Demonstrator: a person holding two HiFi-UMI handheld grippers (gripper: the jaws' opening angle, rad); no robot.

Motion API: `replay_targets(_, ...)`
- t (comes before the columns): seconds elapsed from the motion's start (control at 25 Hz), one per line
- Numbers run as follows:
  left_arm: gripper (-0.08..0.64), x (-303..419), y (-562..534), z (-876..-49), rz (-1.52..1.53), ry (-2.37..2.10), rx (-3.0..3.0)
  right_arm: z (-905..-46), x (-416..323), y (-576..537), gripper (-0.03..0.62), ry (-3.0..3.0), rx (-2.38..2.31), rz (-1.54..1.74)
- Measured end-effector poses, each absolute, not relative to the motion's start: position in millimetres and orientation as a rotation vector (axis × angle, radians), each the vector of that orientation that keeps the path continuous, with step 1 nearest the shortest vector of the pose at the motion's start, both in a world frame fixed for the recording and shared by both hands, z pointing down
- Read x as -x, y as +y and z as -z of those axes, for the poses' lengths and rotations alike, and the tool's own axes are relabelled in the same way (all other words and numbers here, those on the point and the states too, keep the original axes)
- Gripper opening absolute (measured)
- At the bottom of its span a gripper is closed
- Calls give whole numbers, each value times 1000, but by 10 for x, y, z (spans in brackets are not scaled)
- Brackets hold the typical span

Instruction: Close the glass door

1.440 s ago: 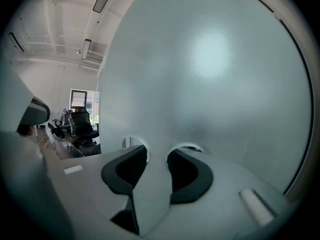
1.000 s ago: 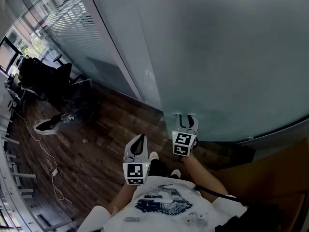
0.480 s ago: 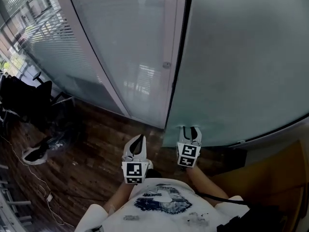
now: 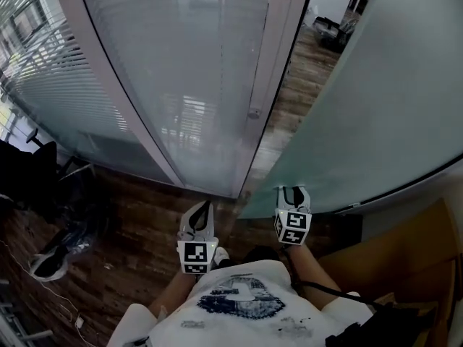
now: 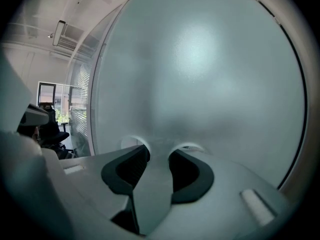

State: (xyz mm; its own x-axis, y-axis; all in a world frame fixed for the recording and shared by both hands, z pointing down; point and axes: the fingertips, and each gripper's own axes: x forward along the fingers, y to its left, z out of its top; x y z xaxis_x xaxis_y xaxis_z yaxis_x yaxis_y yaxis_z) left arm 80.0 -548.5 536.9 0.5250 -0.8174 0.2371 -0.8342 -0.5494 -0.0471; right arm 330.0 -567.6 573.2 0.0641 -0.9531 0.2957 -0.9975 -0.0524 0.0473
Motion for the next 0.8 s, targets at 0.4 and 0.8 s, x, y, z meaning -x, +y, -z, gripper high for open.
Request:
replay_targets(0.4, 3, -693, -5742, -5526, -355, -1425, -2693, -5913, -3349, -6016, 135, -1945, -2152, -273)
replay_targets(0.8, 3, -740, -5884, -5565, -369, -1429, -2676, -5889, -3464, -6386, 137, -1935, -2176, -264)
